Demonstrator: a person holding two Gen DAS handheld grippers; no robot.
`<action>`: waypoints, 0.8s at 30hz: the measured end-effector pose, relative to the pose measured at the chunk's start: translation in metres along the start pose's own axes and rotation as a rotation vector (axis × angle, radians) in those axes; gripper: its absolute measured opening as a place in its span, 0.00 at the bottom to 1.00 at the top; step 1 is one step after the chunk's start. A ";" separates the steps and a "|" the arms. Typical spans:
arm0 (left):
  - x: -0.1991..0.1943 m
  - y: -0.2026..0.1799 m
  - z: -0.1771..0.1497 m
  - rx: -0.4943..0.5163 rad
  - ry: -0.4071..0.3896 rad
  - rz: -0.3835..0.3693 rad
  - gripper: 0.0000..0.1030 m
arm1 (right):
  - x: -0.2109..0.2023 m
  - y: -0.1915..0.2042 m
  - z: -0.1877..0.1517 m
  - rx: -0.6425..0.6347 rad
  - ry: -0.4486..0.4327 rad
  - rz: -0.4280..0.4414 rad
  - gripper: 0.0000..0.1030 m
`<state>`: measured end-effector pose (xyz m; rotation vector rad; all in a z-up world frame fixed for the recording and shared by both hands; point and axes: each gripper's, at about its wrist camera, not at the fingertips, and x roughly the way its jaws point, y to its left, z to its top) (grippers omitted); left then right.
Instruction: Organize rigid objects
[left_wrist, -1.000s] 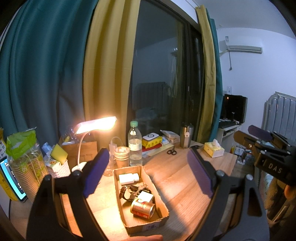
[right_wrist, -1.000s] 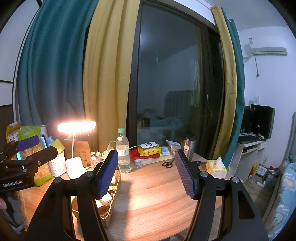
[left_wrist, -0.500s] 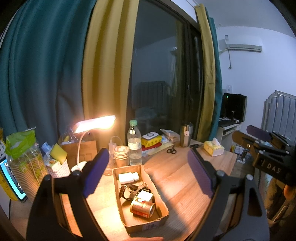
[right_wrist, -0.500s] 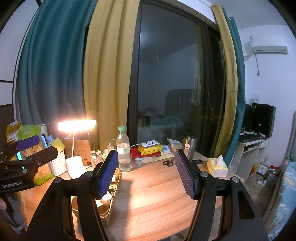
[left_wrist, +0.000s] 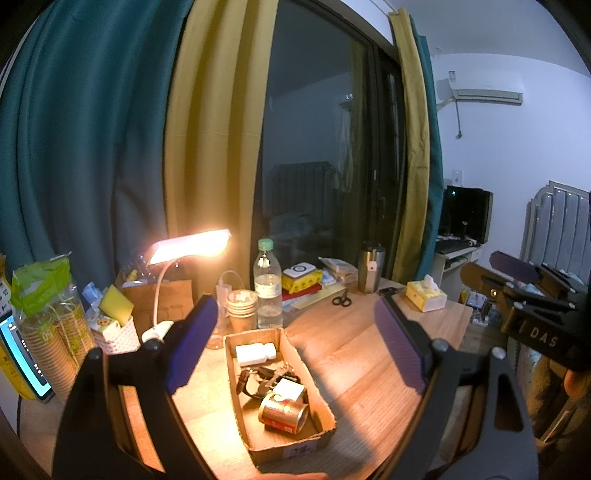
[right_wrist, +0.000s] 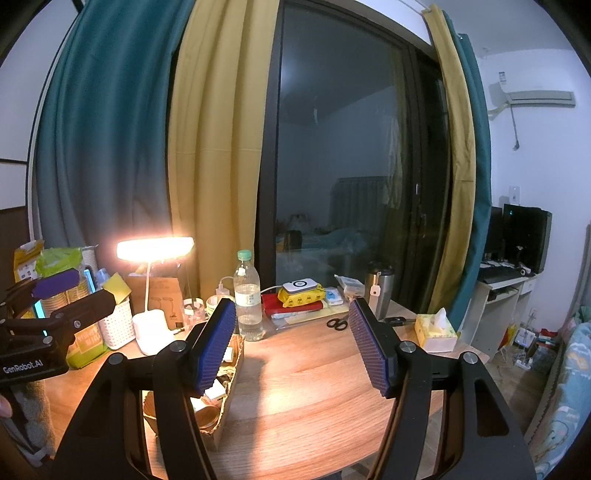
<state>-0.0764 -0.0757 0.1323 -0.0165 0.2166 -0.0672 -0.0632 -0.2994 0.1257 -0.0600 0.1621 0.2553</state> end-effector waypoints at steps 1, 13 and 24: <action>0.000 0.000 0.000 0.000 0.000 0.000 0.85 | 0.000 0.000 0.000 0.000 0.000 -0.001 0.65; 0.000 0.000 0.000 0.000 0.000 0.001 0.85 | -0.001 0.001 -0.001 0.000 0.002 0.000 0.65; 0.000 0.000 0.000 0.000 0.002 0.003 0.85 | -0.004 0.004 -0.005 -0.006 0.009 0.006 0.65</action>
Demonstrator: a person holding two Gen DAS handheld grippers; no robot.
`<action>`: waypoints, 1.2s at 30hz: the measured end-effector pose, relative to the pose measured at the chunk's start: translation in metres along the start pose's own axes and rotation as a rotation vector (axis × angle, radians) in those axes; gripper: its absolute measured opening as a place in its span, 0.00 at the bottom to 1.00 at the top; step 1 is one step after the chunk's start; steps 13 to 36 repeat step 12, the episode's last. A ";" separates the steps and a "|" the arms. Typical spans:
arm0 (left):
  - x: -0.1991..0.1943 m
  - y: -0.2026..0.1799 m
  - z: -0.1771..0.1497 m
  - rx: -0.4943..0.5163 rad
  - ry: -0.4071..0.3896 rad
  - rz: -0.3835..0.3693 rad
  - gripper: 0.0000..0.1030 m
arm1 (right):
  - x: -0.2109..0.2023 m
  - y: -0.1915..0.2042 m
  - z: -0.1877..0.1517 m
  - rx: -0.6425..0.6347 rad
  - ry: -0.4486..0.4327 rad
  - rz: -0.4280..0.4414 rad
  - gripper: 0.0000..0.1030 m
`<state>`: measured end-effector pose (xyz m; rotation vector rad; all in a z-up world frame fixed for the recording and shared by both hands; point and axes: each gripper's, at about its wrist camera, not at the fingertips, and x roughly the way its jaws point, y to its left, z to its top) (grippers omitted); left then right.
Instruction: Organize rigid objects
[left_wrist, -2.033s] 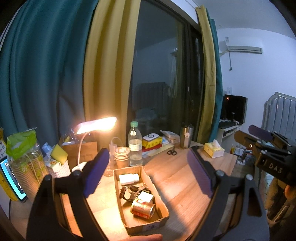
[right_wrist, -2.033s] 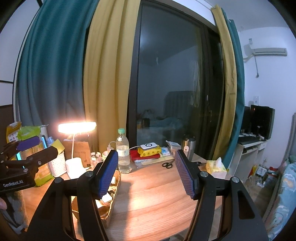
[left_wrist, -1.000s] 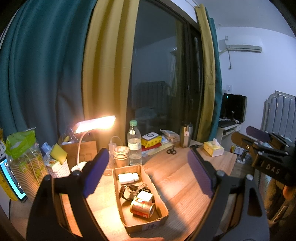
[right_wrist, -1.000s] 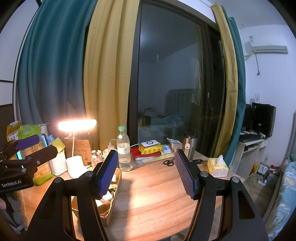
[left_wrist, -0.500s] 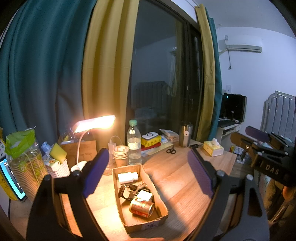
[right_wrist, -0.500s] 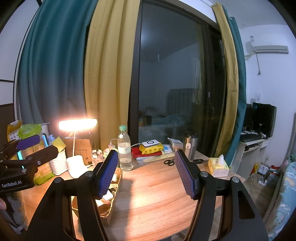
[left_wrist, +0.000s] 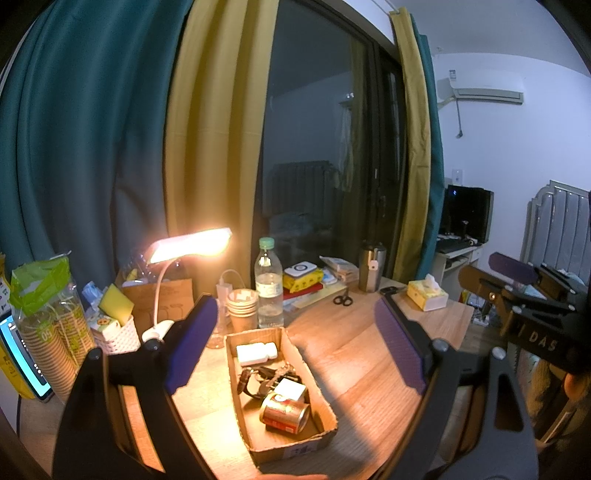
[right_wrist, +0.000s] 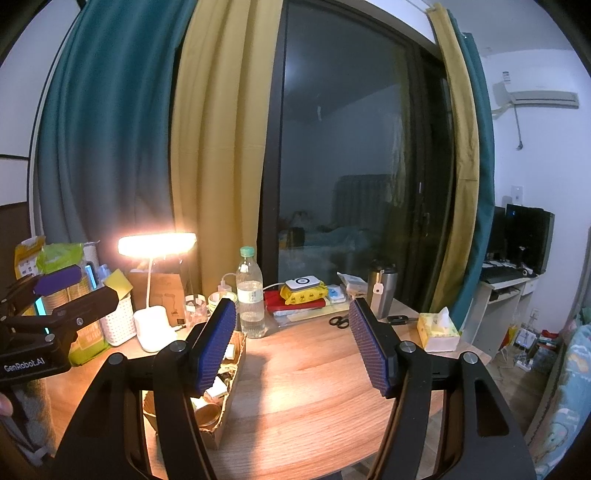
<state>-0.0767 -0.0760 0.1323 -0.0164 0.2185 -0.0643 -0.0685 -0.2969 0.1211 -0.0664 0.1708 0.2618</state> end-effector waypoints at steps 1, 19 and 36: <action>0.000 0.000 0.000 0.000 0.000 0.001 0.85 | 0.000 0.000 0.000 0.000 -0.001 0.000 0.65; 0.001 -0.001 -0.003 0.001 -0.004 0.008 0.85 | 0.001 0.000 0.001 0.000 0.002 0.002 0.65; 0.001 -0.001 -0.003 0.001 -0.004 0.008 0.85 | 0.001 0.000 0.001 0.000 0.002 0.002 0.65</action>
